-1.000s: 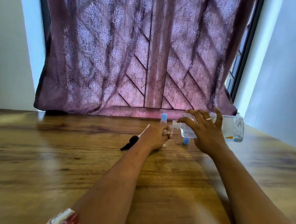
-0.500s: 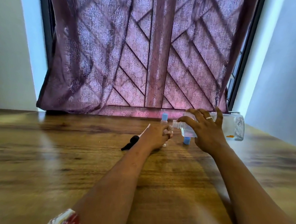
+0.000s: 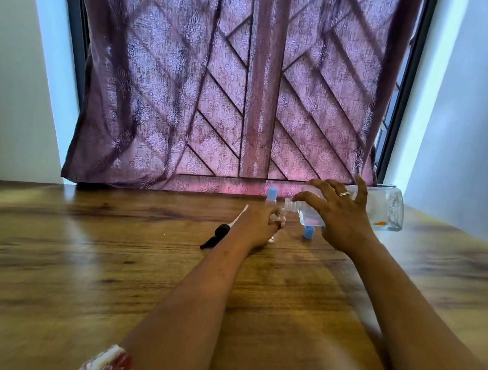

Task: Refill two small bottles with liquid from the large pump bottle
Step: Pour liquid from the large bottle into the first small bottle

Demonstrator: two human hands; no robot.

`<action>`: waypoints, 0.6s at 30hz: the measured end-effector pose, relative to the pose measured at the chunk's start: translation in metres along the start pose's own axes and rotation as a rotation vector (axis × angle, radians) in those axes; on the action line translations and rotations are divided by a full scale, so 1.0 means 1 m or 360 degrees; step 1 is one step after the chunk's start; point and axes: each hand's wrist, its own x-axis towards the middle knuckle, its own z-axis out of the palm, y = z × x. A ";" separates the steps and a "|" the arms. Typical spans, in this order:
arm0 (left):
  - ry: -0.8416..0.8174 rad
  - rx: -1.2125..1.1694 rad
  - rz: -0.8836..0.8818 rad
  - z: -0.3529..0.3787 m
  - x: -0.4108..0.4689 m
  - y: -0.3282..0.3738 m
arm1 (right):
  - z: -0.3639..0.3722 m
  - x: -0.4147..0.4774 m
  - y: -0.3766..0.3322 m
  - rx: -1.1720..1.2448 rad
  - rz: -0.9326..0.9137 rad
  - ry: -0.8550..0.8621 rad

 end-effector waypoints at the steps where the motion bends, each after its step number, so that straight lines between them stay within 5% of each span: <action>1: 0.0001 0.0003 0.0003 0.000 0.000 0.000 | 0.000 0.000 0.000 0.0004 0.0000 -0.0010; 18: 0.0013 -0.0045 -0.0013 0.002 0.002 -0.002 | -0.005 0.001 -0.001 0.0001 0.0018 -0.0098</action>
